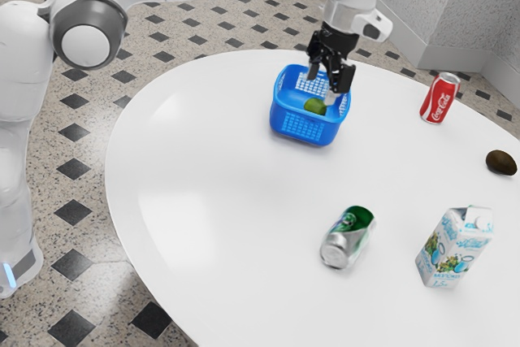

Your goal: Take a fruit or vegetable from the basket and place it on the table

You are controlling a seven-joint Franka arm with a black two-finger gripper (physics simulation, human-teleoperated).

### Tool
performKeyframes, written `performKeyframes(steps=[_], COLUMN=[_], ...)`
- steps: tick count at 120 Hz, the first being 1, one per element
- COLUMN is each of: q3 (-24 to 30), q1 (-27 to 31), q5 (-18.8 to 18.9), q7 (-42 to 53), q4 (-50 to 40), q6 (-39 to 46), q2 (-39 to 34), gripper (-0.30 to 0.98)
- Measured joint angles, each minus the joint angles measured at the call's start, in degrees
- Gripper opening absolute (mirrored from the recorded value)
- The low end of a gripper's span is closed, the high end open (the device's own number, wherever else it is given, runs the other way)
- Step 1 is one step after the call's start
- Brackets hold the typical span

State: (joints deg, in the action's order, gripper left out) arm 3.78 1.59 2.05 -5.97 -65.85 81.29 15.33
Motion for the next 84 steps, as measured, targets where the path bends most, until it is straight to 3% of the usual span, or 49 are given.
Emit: performKeyframes(steps=[33, 49, 60, 84], q3=[-0.1, -0.5, -1.3, -9.5], q1=[0.4, 0.3, 0.3, 0.7], q5=[-0.4, -0.5, -0.5, -0.9], q7=[-1.6, -4.5, -6.7, -10.6], q4=[0.0, 5.3, 6.0, 6.3], q6=[0.7, -1.6, -1.1, 3.8], q2=[-0.3, -1.0, 3.0, 11.6], gripper=[0.69, 0.69, 0.69, 0.69])
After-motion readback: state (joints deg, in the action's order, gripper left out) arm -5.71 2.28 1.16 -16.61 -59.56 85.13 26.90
